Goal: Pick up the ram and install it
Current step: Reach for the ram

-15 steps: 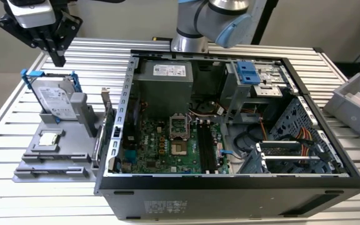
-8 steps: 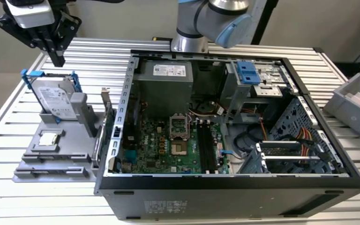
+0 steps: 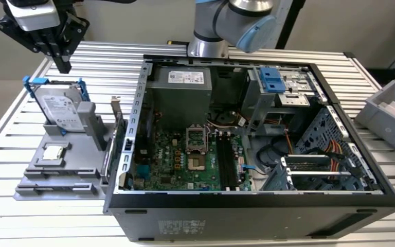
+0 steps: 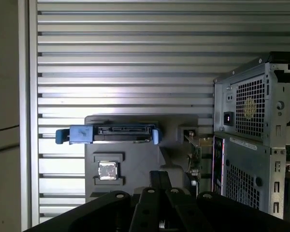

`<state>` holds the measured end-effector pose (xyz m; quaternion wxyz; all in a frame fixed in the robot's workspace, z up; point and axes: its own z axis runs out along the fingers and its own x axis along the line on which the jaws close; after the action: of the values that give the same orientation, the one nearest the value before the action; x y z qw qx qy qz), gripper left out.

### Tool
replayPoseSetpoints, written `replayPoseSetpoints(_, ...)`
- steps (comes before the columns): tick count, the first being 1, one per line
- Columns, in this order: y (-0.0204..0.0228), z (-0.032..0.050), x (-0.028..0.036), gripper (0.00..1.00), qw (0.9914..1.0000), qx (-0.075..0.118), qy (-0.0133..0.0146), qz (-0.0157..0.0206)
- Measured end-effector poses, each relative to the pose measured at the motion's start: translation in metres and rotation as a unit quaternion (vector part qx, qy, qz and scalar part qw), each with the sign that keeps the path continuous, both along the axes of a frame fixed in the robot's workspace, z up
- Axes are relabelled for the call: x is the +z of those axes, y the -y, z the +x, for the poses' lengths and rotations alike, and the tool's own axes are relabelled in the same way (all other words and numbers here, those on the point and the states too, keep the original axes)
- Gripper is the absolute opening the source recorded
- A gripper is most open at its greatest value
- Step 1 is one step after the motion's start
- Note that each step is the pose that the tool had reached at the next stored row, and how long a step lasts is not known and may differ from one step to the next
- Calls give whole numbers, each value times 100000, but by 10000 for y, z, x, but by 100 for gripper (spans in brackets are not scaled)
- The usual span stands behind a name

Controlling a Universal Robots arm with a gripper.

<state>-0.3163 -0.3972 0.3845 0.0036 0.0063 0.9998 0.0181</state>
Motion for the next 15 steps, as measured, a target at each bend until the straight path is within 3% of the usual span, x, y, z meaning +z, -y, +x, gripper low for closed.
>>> replayPoseSetpoints(15,0,0,0,0,100000,29,2,-2)
